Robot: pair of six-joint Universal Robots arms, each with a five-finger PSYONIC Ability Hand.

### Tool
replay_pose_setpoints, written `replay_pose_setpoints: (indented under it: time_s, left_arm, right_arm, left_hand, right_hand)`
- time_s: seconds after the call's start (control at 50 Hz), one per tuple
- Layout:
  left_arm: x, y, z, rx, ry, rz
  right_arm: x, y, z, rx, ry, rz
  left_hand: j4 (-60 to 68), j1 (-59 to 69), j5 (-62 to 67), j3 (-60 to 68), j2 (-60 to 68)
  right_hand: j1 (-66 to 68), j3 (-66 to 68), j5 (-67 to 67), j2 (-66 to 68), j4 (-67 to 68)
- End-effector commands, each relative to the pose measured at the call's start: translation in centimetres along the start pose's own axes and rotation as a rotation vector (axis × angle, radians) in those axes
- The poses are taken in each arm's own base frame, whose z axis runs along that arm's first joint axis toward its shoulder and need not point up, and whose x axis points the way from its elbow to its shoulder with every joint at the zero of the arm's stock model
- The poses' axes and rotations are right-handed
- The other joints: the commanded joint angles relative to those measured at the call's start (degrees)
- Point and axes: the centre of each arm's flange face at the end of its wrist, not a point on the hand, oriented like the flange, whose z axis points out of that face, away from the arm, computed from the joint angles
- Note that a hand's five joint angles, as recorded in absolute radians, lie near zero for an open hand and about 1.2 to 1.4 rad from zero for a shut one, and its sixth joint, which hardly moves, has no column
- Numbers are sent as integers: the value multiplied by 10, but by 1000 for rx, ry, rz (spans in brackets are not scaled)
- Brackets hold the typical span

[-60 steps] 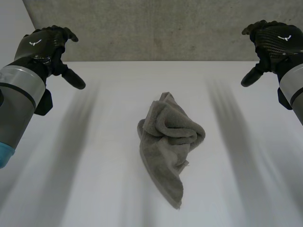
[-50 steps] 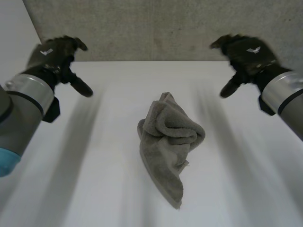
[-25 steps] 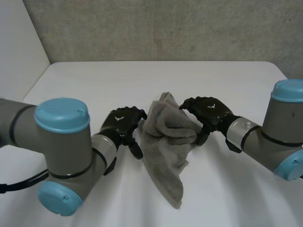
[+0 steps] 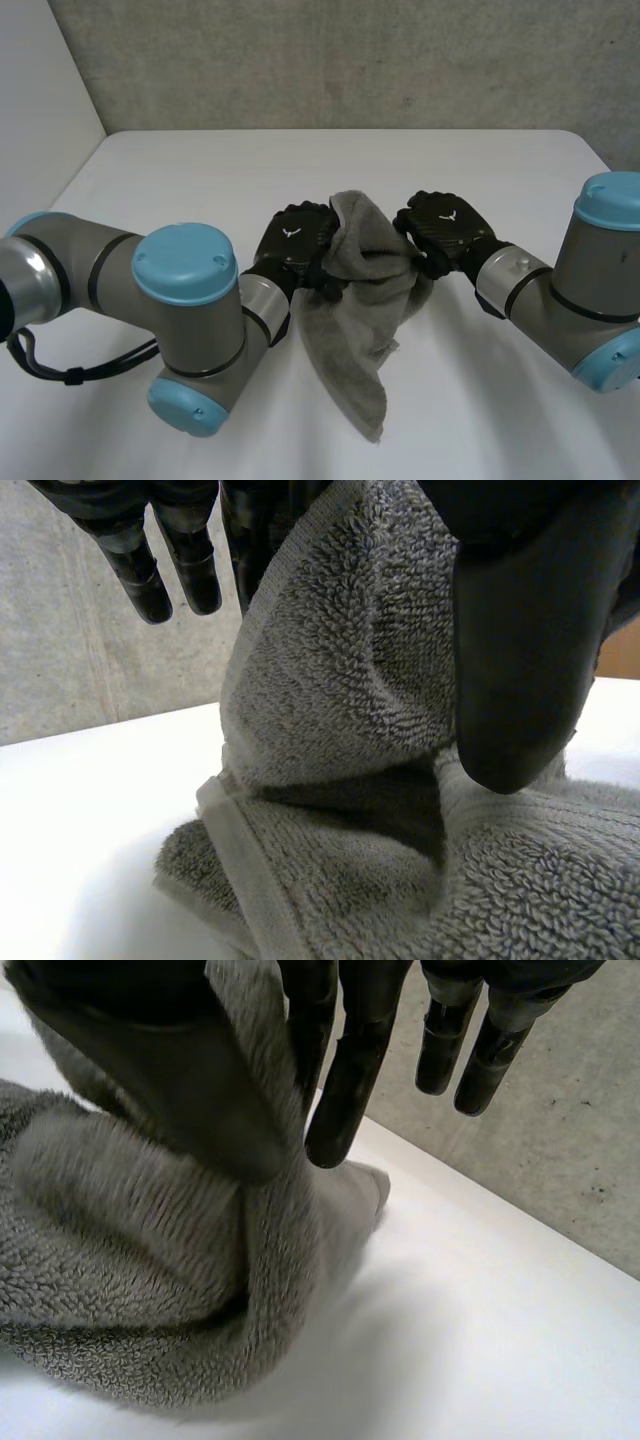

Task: Fold the towel.

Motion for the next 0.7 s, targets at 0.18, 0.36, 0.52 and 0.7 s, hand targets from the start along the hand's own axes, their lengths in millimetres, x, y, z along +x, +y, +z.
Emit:
replay_pose_setpoints:
  time_s: [0.18, 0.36, 0.52, 0.7]
  left_arm:
    - [-5, 16, 20, -15, -5, -5]
    - [-27, -27, 17, 72, -54, -9]
    - [-52, -81, -15, 115, -73, 13]
    - [-90, -85, -62, -67, -89, 146]
  right_arm:
    - [4, 0, 0, -5, 15, -8]
    - [17, -9, -3, 16, 62, -14]
    - [23, -17, -6, 31, 98, -15]
    - [21, -30, -10, 69, 97, -35]
  left_hand:
    - [-34, 553, 548, -29, 551]
    - [-34, 553, 548, -29, 551]
    - [-34, 553, 548, -29, 551]
    - [-34, 553, 548, -29, 551]
  right_hand:
    - [-369, -24, -375, -371, -44]
    - [-558, -24, -564, -560, -44]
    - [-558, -24, -564, -560, -44]
    - [-558, -24, -564, -560, -44]
